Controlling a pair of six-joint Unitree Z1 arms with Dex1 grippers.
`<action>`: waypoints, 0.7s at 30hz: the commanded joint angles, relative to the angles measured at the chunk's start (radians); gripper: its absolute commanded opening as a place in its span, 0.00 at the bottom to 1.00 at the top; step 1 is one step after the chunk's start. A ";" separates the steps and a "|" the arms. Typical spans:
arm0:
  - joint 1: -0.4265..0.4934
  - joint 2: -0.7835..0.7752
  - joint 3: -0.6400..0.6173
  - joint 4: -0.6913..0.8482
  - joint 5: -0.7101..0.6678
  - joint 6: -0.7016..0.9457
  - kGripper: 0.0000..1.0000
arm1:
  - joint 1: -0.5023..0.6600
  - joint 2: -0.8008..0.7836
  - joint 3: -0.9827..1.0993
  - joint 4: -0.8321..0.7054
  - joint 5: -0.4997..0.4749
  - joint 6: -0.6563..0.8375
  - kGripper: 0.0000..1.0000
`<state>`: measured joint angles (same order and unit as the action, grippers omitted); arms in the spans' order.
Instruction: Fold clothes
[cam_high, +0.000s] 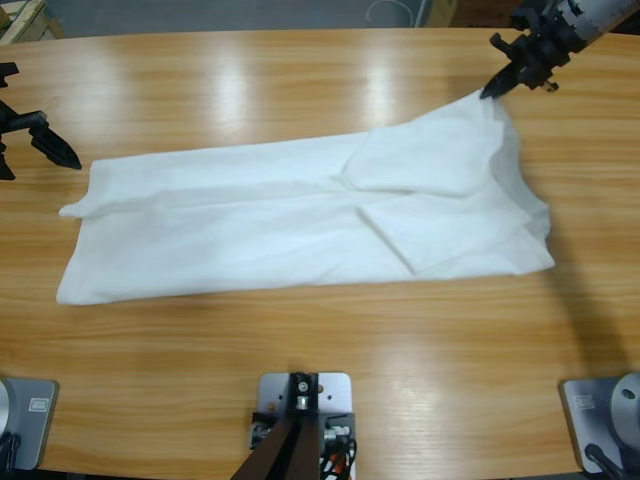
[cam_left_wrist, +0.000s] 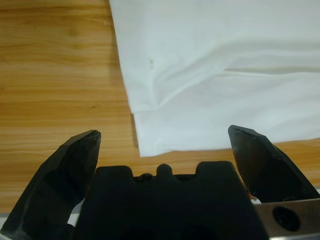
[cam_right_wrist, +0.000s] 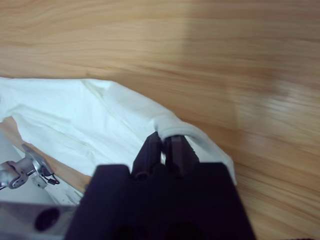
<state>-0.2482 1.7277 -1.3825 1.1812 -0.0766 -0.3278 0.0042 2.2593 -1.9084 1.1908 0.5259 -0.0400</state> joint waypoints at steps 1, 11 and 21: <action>0.010 -0.006 0.025 -0.008 0.016 0.010 1.00 | -0.021 0.087 -0.047 0.025 -0.004 -0.008 0.00; 0.015 -0.013 0.036 -0.008 0.024 0.010 1.00 | -0.054 0.113 -0.101 0.055 -0.006 -0.008 0.00; 0.021 -0.014 0.036 -0.008 0.029 0.010 1.00 | -0.082 0.152 -0.174 0.100 -0.029 0.005 0.02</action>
<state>-0.2375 1.7276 -1.3821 1.1812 -0.0603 -0.3278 -0.0517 2.3323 -2.0447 1.2582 0.5251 -0.0400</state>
